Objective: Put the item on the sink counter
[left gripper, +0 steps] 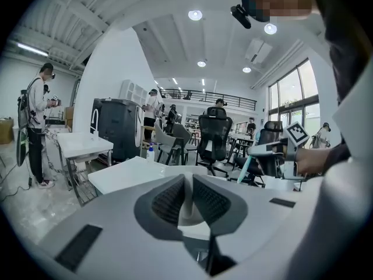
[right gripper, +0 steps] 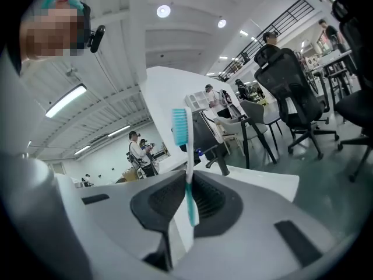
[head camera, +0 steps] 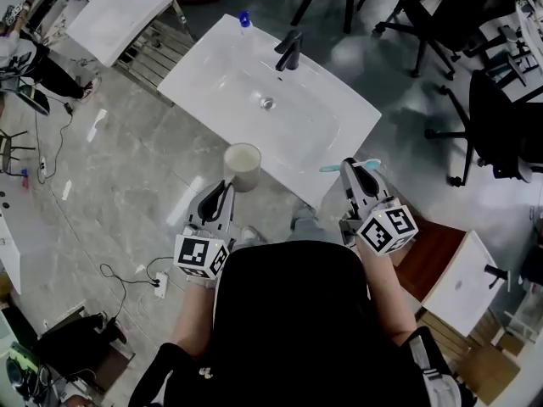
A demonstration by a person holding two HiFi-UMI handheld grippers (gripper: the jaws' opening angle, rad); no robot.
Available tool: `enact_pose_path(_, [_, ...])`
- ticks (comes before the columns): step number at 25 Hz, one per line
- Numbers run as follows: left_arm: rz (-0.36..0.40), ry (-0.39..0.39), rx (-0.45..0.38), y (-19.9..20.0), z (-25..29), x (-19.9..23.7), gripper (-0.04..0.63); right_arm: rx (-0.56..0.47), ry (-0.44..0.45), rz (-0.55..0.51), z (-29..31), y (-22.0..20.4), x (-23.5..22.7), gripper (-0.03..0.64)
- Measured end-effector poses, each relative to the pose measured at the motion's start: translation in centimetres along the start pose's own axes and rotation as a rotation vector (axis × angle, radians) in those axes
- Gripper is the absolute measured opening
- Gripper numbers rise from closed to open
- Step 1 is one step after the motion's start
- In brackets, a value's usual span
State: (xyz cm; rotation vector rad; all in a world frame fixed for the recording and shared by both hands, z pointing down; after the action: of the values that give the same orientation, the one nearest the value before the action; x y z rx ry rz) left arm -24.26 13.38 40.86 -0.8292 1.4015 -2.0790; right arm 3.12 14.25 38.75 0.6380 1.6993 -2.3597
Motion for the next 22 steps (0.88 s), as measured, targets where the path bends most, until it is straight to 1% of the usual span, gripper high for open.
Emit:
enact_pose_path(7, [0.032, -0.002, 0.035, 1.8, 6.7, -2.8, 0.054, 0.018, -0.002, 0.023, -0.1, 1.6, -5.7, 0.052])
enact_pose_path(11, [0.058, -0.016, 0.047, 2.6, 10.2, -4.5, 0.054, 0.006, -0.021, 0.051, -0.7, 2.5, -8.8, 0.052])
enact_pose_path(16, [0.068, -0.068, 0.054, 3.3, 14.0, -5.7, 0.054, -0.01, -0.083, 0.072, -1.7, 3.6, -11.3, 0.052])
enact_pose_path(22, [0.062, -0.14, 0.075, 3.1, 18.9, -4.4, 0.054, -0.014, -0.162, 0.078, -1.5, 4.6, -12.1, 0.052])
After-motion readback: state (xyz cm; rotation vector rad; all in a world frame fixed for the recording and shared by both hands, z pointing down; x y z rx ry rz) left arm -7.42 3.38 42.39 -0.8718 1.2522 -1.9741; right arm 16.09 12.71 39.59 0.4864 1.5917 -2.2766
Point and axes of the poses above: the fingertips, and each gripper's own axes: z forward along the fingers, x to its left, y out of its top, the point moved 1 cm from there along -z, backward along the fingers, and after that the axes turned 7 degrees about -y, right-handed, at the moved point
